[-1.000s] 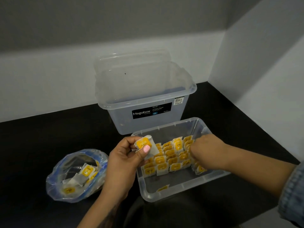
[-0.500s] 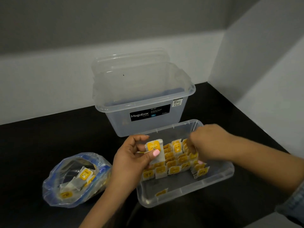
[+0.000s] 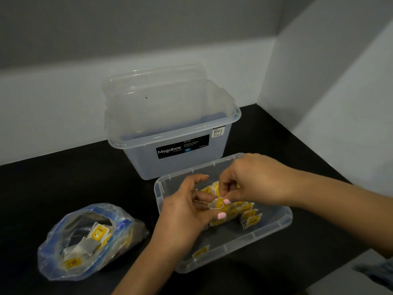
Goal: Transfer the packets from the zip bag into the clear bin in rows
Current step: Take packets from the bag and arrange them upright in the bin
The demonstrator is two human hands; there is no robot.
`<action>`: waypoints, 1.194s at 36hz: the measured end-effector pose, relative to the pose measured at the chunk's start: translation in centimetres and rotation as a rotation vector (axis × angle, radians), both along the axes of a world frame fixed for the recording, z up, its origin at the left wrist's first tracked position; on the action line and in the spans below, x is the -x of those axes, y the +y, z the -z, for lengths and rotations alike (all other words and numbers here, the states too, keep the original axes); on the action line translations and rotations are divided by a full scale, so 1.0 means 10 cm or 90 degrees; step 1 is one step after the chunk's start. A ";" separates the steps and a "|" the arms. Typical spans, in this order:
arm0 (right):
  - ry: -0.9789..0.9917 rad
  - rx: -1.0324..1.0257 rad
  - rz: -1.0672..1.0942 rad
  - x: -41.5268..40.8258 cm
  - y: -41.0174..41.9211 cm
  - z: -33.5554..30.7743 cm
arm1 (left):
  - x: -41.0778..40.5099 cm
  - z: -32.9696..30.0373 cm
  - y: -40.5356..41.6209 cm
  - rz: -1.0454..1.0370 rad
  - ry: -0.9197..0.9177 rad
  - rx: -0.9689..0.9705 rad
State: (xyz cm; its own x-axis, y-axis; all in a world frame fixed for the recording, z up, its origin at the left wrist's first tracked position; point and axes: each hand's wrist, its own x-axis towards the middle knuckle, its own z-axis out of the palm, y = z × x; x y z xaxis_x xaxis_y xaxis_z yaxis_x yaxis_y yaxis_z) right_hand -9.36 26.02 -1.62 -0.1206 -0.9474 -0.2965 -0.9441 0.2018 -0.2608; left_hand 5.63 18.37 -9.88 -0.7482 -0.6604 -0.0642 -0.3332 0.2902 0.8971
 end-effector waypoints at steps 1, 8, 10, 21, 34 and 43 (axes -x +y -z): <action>0.011 -0.019 -0.004 0.02 0.02 0.01 | -0.01 0.01 0.00 0.004 0.000 -0.002; 0.066 -0.160 -0.023 0.15 0.09 0.23 | -0.05 0.00 -0.04 -0.035 0.035 0.031; 0.073 -0.184 -0.038 0.15 0.11 0.32 | -0.05 0.01 -0.03 -0.045 0.044 0.037; 0.269 -0.208 -0.128 0.15 0.11 0.58 | -0.06 0.03 -0.04 -0.053 0.045 0.036; 0.330 -0.263 -0.183 0.17 0.06 0.68 | -0.12 -0.04 -0.05 -0.060 0.051 0.031; 0.254 -0.187 -0.099 0.03 -0.07 0.34 | -0.53 -0.12 -0.27 -0.126 0.072 0.090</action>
